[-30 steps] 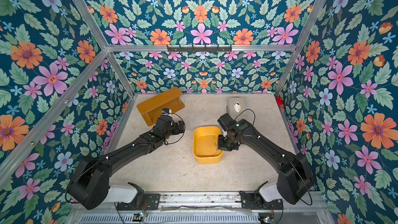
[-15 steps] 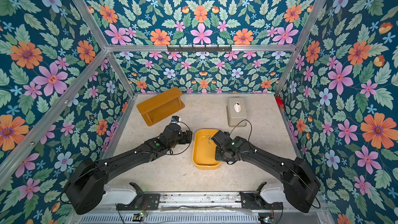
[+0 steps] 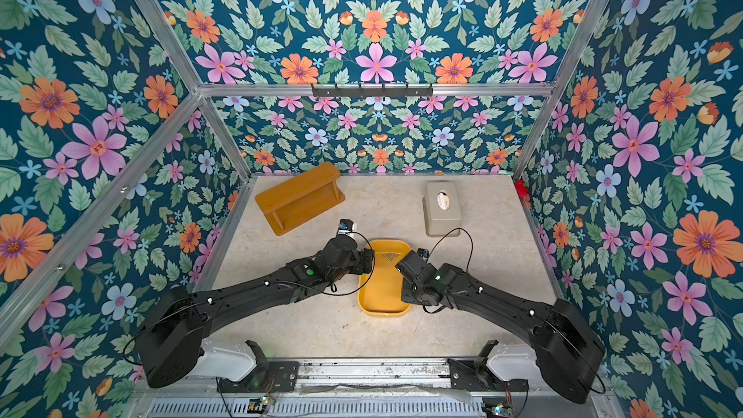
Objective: Take out the screws from the storage box
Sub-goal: Place the storage box at the center of the board, then pick up the screw from the storage box.
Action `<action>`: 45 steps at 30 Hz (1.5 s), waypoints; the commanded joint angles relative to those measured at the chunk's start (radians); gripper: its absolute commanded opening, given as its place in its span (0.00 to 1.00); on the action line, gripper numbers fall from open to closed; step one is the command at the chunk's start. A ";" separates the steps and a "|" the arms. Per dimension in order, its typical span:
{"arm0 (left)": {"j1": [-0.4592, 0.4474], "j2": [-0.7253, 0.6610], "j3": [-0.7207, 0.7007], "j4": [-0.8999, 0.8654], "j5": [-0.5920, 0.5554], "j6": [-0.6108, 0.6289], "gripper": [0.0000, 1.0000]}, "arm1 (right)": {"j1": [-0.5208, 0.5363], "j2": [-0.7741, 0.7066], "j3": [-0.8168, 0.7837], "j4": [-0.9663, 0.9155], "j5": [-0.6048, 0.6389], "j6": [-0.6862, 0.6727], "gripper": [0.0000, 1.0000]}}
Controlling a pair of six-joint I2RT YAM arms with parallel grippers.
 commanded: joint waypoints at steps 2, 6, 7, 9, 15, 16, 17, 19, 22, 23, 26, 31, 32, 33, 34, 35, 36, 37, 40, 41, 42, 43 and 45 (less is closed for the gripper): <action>-0.028 0.054 0.046 0.006 0.014 0.086 0.84 | 0.001 -0.168 -0.020 -0.036 0.078 0.012 0.42; -0.030 0.140 0.093 0.017 0.124 0.173 0.77 | -0.050 -0.300 -0.054 -0.047 0.127 -0.009 0.42; -0.031 0.170 0.109 0.020 0.162 0.195 0.76 | -0.082 -0.320 -0.071 -0.040 0.110 -0.021 0.42; -0.034 0.224 0.141 0.018 0.186 0.231 0.76 | -0.138 -0.345 -0.093 -0.022 0.065 -0.042 0.42; -0.033 0.365 0.238 -0.002 0.251 0.341 0.74 | -0.195 -0.318 -0.107 0.018 0.028 -0.091 0.42; -0.033 0.382 0.250 0.001 0.259 0.345 0.74 | -0.197 -0.308 -0.107 0.028 0.023 -0.092 0.42; -0.032 0.399 0.259 -0.003 0.265 0.350 0.73 | -0.200 -0.299 -0.108 0.040 0.015 -0.096 0.42; -0.033 0.417 0.267 -0.002 0.279 0.366 0.70 | -0.201 -0.285 -0.107 0.056 0.011 -0.098 0.42; -0.033 0.435 0.261 0.018 0.328 0.390 0.64 | -0.202 -0.274 -0.108 0.084 0.005 -0.100 0.41; -0.033 0.442 0.261 0.018 0.339 0.399 0.63 | -0.202 -0.270 -0.108 0.091 0.002 -0.101 0.41; -0.033 0.453 0.253 0.025 0.351 0.414 0.61 | -0.202 -0.262 -0.108 0.103 -0.002 -0.106 0.41; -0.033 0.470 0.253 0.049 0.362 0.415 0.56 | -0.202 -0.261 -0.109 0.115 -0.003 -0.108 0.39; -0.033 0.476 0.257 0.047 0.355 0.417 0.56 | -0.202 -0.262 -0.111 0.117 -0.004 -0.107 0.39; -0.033 0.479 0.259 0.051 0.353 0.418 0.56 | -0.202 -0.264 -0.113 0.118 -0.004 -0.106 0.38; -0.032 0.481 0.257 0.060 0.355 0.421 0.55 | -0.204 -0.266 -0.114 0.121 -0.003 -0.105 0.38; -0.033 0.485 0.258 0.066 0.358 0.423 0.55 | -0.203 -0.267 -0.116 0.123 -0.001 -0.105 0.38; -0.032 0.489 0.262 0.065 0.357 0.424 0.55 | -0.203 -0.269 -0.116 0.124 0.001 -0.105 0.38; -0.033 0.495 0.268 0.061 0.353 0.426 0.53 | -0.204 -0.270 -0.116 0.123 0.004 -0.105 0.37; -0.032 0.505 0.279 0.054 0.351 0.431 0.50 | -0.203 -0.278 -0.116 0.120 0.009 -0.105 0.37; -0.034 0.507 0.279 0.051 0.348 0.431 0.48 | -0.203 -0.282 -0.116 0.119 0.009 -0.105 0.36; -0.034 0.509 0.283 0.045 0.341 0.432 0.48 | -0.203 -0.285 -0.116 0.118 0.011 -0.105 0.36; -0.036 0.512 0.286 0.039 0.331 0.431 0.46 | -0.202 -0.289 -0.116 0.114 0.014 -0.105 0.36; -0.037 0.518 0.294 0.023 0.316 0.440 0.43 | -0.203 -0.294 -0.115 0.109 0.018 -0.106 0.36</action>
